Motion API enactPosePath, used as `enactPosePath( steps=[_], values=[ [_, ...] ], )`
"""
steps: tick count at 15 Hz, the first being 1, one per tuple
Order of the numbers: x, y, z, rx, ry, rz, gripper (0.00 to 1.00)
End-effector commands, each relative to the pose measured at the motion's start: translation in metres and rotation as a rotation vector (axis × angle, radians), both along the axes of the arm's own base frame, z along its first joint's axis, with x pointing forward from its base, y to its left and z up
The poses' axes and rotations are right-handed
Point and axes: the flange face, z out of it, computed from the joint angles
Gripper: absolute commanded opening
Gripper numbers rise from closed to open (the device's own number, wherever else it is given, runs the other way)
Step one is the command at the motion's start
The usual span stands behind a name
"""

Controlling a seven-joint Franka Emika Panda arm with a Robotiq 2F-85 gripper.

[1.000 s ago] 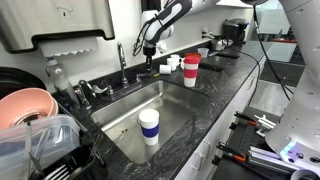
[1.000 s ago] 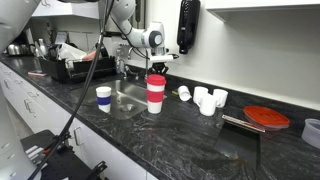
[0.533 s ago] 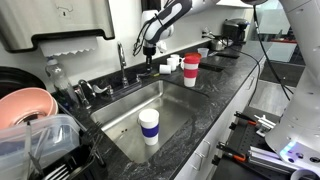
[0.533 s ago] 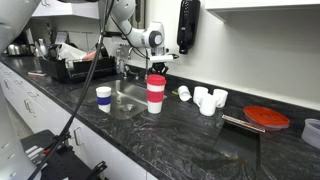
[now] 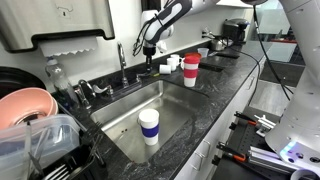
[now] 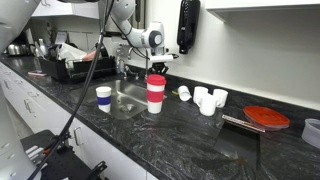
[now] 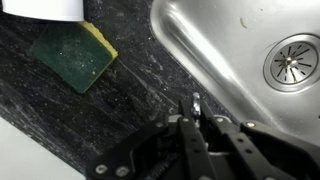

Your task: Turn on the faucet with the handle on the right

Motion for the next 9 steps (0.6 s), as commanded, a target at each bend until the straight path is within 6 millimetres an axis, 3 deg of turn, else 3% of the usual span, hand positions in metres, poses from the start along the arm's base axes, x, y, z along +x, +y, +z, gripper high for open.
enactPosePath(
  steps=[1, 9],
  values=[
    [0.0059, -0.0016, 0.0035, -0.023, -0.032, 0.012, 0.03],
    [0.0034, 0.0083, 0.004, -0.023, -0.035, 0.046, 0.03]
  ],
)
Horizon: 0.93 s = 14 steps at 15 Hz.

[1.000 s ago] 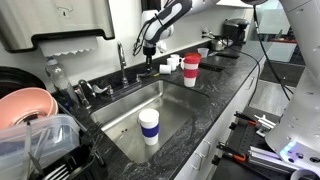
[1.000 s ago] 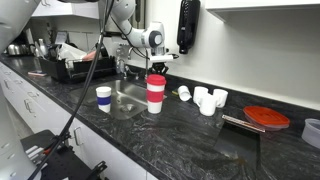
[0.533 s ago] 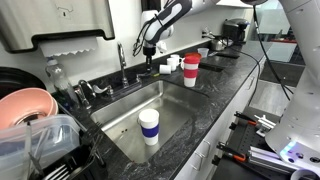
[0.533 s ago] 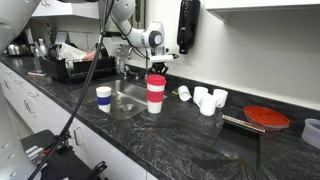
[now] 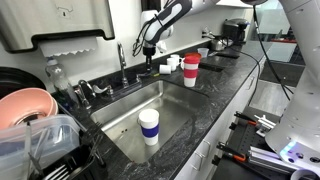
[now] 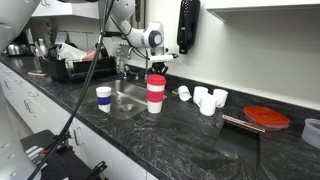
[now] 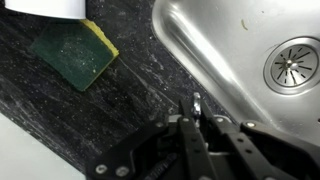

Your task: Turn on the faucet with the handle on the right

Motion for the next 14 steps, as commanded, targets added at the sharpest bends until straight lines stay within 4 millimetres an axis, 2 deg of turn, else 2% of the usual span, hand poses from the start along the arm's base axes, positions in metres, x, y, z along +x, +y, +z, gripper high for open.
enactPosePath(
  steps=[1, 7, 14],
  values=[
    [0.0034, 0.0074, 0.004, -0.014, -0.035, 0.031, 0.03],
    [0.0034, 0.0162, 0.004, -0.037, -0.04, 0.063, 0.03],
    [0.0031, 0.0172, 0.004, -0.03, -0.038, 0.065, 0.03]
  ],
)
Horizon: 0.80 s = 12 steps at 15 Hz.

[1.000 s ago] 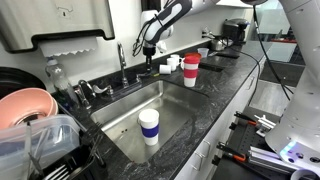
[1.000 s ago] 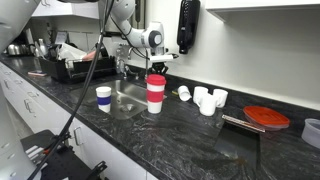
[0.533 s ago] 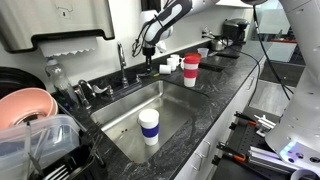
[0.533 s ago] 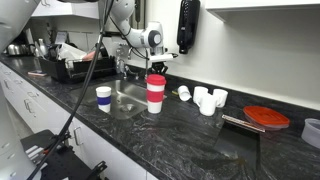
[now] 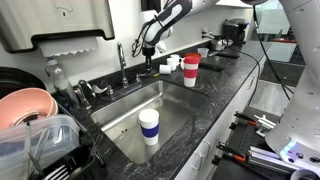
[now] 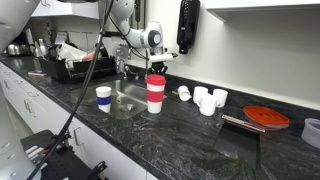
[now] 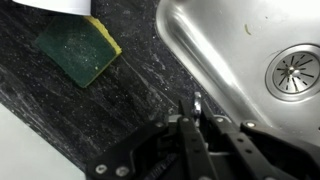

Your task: Turn on the faucet with the handle on the right

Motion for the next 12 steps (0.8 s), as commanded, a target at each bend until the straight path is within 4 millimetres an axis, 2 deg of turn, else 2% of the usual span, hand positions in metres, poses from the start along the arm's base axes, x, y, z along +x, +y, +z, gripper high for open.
enactPosePath(
  steps=[1, 8, 9, 10, 12],
  values=[
    [0.003, 0.012, 0.004, 0.004, -0.036, 0.032, 0.03],
    [0.003, 0.013, 0.004, 0.005, -0.044, 0.032, 0.03],
    [0.0, 0.001, 0.001, 0.0, 0.001, 0.001, 0.03],
    [0.0, 0.0, 0.001, 0.001, 0.003, -0.001, 0.12],
    [0.0, 0.0, 0.001, 0.001, 0.003, -0.002, 0.12]
  ],
)
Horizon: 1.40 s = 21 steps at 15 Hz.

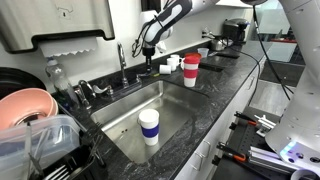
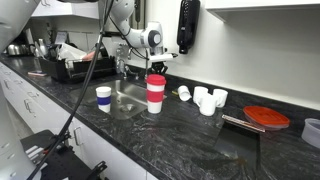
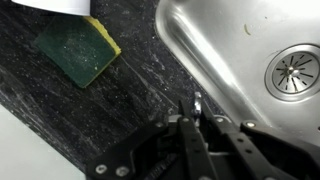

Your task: Turn on the faucet with the handle on the right

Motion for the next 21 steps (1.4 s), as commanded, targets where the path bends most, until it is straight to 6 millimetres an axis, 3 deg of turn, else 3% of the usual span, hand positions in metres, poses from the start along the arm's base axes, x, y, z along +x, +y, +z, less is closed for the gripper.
enactPosePath(
  steps=[1, 18, 19, 21],
  values=[
    [0.0002, 0.0002, 0.0007, 0.0, 0.001, 0.0, 0.12],
    [0.0002, 0.0002, 0.0007, 0.0, 0.001, 0.0, 0.12],
    [0.0003, 0.0007, 0.0007, 0.001, 0.002, -0.002, 0.03],
    [0.0001, 0.0012, 0.0004, -0.003, 0.002, -0.006, 0.03]
  ],
)
